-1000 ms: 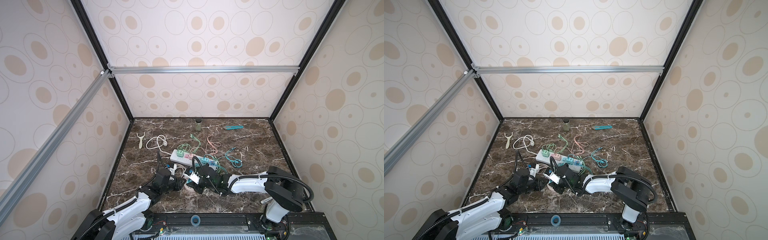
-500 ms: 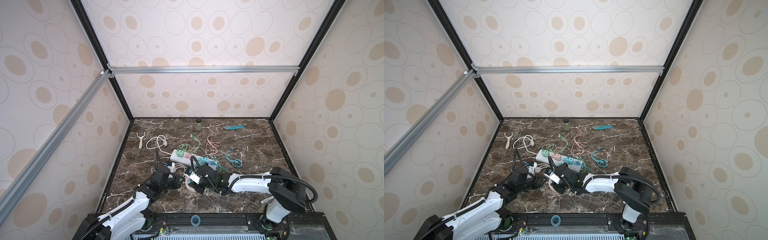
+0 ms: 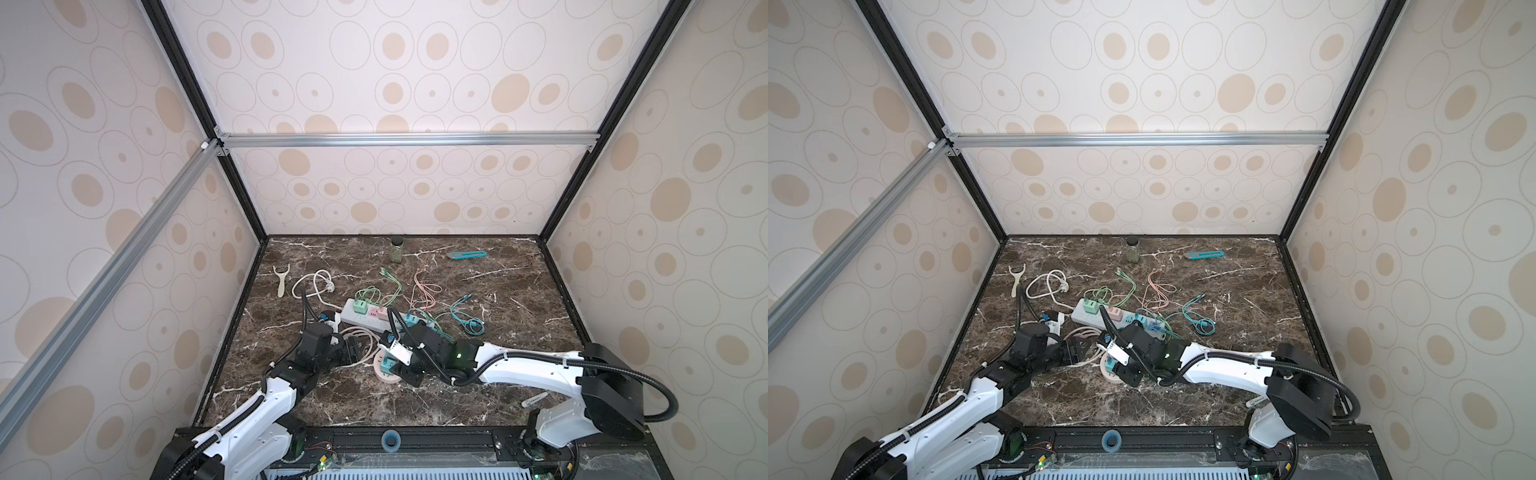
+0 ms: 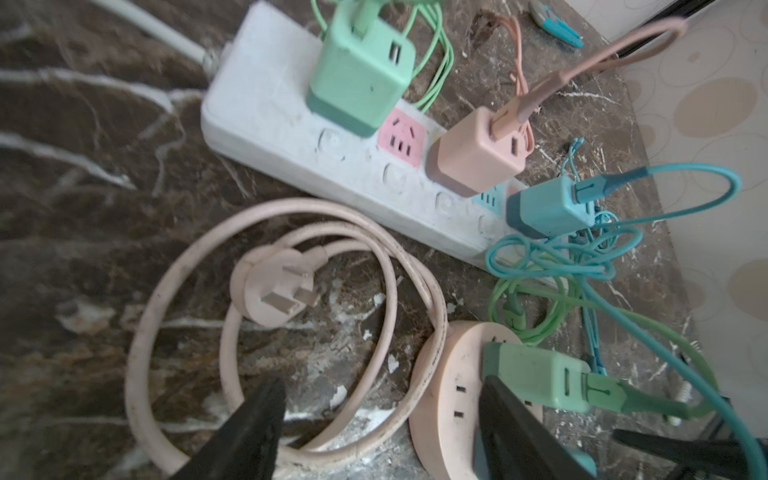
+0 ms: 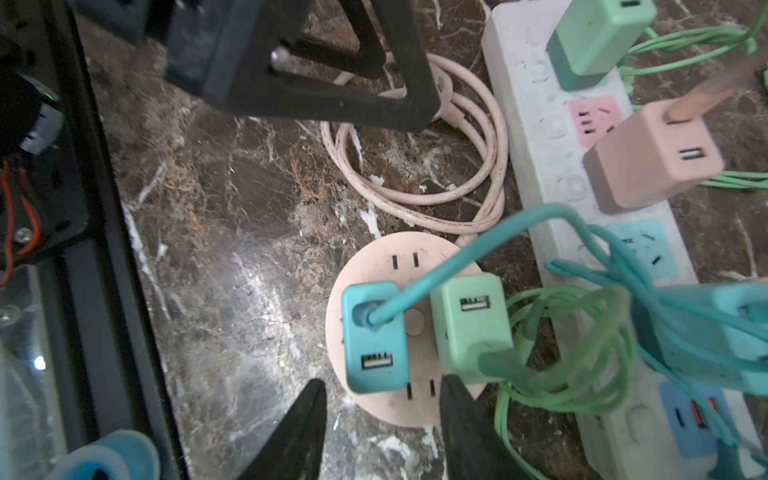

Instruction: Insert the plug

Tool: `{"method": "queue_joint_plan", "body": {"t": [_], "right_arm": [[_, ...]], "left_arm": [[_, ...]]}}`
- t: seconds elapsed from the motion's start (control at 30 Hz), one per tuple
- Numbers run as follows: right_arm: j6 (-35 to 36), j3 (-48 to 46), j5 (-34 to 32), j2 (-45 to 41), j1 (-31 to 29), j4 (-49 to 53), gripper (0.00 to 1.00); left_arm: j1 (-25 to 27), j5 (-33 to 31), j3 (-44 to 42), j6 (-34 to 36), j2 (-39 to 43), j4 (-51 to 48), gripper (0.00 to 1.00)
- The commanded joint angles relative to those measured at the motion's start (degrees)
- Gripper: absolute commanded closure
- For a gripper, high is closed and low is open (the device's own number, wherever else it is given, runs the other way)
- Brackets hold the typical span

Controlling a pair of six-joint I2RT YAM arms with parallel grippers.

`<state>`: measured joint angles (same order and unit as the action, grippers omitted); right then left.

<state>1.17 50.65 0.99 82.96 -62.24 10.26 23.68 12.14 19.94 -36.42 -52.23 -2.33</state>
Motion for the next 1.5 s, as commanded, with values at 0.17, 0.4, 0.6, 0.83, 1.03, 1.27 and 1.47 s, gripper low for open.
{"method": "queue_joint_plan", "body": {"t": [0.17, 0.4, 0.6, 0.83, 1.03, 1.27, 1.47], "right_arm": [[1.8, -0.7, -8.1, -12.1, 1.0, 8.0, 0.32], [4.0, -2.4, -13.4, -20.0, 10.4, 10.0, 0.21], [3.8, -7.6, -15.0, -26.9, 24.0, 3.8, 0.03], [-1.0, -15.6, -20.5, -28.2, 41.8, -10.1, 0.0], [-1.2, -23.8, -21.3, -21.3, 50.9, -26.0, 0.0], [-2.6, -28.7, -17.0, -12.0, 56.9, -40.0, 0.0], [-2.8, -29.2, -16.3, -8.8, 57.5, -44.8, 0.0]], "left_arm": [[-3.2, -15.7, 6.8, 8.7, -0.6, 2.0, 0.12], [-6.1, -25.6, 7.0, 14.8, -2.9, 9.8, 0.02], [-9.1, -34.0, 3.7, 20.3, -5.3, 21.2, 0.01], [-14.4, -37.7, -4.7, 22.8, -5.3, 37.9, 0.01], [-16.7, -37.9, -12.3, 26.0, -10.4, 57.3, 0.01], [-18.6, -32.9, -15.2, 28.7, -21.9, 76.5, 0.01], [-19.2, -31.6, -11.3, 31.5, -25.1, 74.0, 0.01]]}}
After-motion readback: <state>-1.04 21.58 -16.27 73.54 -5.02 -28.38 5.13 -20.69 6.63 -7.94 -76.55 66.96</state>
